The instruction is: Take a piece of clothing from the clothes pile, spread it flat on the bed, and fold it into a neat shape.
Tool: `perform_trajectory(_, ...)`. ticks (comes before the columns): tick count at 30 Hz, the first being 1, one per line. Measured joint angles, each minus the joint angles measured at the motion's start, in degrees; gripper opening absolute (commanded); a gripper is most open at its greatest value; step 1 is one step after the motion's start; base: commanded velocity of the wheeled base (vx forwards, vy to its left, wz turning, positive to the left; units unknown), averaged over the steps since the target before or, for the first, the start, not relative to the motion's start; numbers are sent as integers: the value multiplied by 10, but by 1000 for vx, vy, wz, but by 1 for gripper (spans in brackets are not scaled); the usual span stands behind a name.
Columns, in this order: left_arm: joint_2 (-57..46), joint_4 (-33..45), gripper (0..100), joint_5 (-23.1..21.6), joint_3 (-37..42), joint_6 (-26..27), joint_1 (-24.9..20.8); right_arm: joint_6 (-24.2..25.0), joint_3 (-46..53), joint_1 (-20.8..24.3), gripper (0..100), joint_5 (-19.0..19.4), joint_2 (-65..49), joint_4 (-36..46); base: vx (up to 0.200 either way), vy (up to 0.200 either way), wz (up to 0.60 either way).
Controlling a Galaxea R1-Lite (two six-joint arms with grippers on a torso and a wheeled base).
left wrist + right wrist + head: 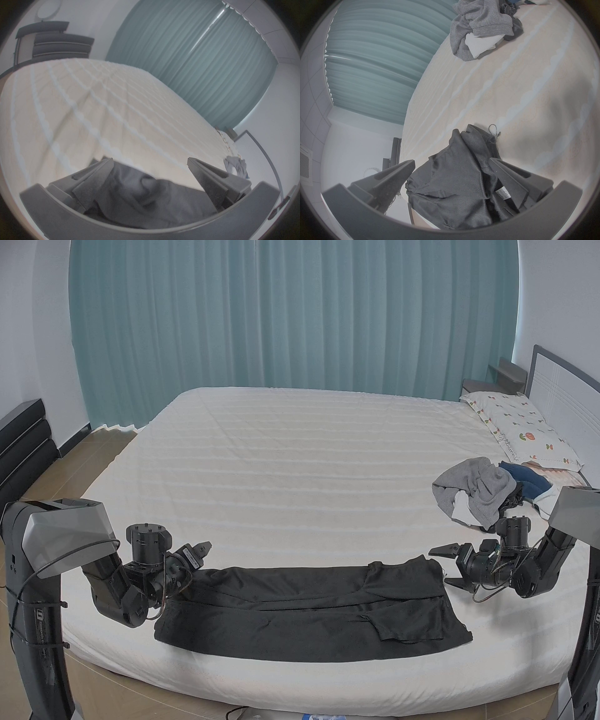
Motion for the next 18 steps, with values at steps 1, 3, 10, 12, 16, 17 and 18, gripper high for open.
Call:
perform_trajectory(1, -1, 0, 100, 2, -3, -2, -2, 0, 0, 0, 100, 0, 0, 0, 0, 0, 0)
perform_trajectory(3, -1, 0, 100, 3, -6, -9, -11, 0, 0, 0, 100, 0, 1, 0, 0, 0, 0)
perform_trajectory(10, 18, 1, 100, 3, -3, -22, -51, 0, -1, 0, 100, 0, 3, 0, 0, 0, 0)
perform_trajectory(12, 26, 2, 100, 2, 8, -21, -60, 0, -1, 0, 100, 0, 4, 0, 0, 0, 0)
perform_trajectory(16, 36, 4, 100, 1, 30, -10, -74, -1, 0, 0, 100, 0, 4, 0, 0, 0, 0)
perform_trajectory(17, 38, 4, 100, 1, 35, -2, -75, -1, 0, 0, 100, 0, 4, 0, 0, 0, 0)
perform_trajectory(18, 39, 4, 100, 1, 41, 7, -76, -1, 0, 0, 100, 0, 4, 0, 0, 0, 0)
